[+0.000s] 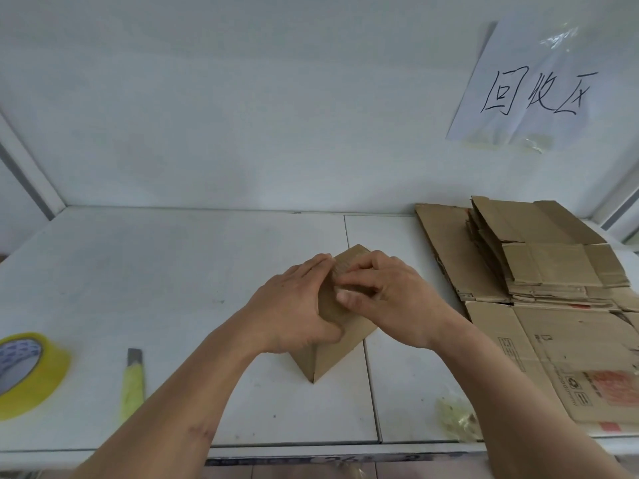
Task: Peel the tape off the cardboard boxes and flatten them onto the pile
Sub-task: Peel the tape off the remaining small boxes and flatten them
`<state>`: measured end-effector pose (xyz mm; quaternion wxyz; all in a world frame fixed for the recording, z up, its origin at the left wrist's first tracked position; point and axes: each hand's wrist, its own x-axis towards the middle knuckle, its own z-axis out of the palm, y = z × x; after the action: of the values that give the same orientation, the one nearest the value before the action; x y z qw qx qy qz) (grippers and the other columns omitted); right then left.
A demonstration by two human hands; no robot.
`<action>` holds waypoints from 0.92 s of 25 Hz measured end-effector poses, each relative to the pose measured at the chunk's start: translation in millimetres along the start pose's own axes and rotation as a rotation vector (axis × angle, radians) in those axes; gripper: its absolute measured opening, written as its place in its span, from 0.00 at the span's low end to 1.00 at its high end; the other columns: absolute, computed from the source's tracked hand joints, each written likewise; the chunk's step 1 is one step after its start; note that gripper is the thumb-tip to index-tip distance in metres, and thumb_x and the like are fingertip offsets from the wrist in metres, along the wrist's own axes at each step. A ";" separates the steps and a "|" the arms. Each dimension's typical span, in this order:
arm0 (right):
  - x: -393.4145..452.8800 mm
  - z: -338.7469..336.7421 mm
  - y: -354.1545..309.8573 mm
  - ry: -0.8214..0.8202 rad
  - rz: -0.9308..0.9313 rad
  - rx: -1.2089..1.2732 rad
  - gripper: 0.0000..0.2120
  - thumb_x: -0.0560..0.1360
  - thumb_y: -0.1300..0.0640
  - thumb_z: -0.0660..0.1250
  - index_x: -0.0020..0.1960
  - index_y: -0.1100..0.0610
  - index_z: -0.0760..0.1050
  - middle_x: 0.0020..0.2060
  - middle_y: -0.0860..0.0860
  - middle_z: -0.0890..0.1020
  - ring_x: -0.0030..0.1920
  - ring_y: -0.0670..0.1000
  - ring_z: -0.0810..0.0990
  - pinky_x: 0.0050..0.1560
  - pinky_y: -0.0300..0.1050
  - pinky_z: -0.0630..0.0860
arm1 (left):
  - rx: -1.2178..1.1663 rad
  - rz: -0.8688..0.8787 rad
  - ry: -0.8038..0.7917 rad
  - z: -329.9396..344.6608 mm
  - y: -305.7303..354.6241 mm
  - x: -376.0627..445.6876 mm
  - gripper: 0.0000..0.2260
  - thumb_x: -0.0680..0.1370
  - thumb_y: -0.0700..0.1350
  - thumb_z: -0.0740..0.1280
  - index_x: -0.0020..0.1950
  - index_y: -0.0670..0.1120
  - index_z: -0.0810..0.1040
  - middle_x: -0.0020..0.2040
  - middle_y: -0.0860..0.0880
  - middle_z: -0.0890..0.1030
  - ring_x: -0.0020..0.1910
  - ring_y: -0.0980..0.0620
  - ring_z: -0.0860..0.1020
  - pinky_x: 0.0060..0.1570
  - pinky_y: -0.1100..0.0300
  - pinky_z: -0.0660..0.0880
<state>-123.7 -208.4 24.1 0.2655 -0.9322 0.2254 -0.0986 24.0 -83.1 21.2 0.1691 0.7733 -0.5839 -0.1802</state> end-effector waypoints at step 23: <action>-1.8 3.5 9.8 0.349 0.178 -0.214 0.25 0.76 0.33 0.55 0.43 0.49 0.82 0.46 0.43 0.75 0.44 0.47 0.75 0.46 0.45 0.73 | 0.107 0.036 -0.071 -3.0 6.2 1.1 0.38 0.73 0.57 0.65 0.78 0.58 0.49 0.78 0.63 0.44 0.74 0.59 0.53 0.71 0.59 0.56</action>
<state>-127.8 -213.4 15.7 0.1297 -0.9003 0.3585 -0.2102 20.5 -85.7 26.7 0.1101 0.7637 -0.6122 -0.1730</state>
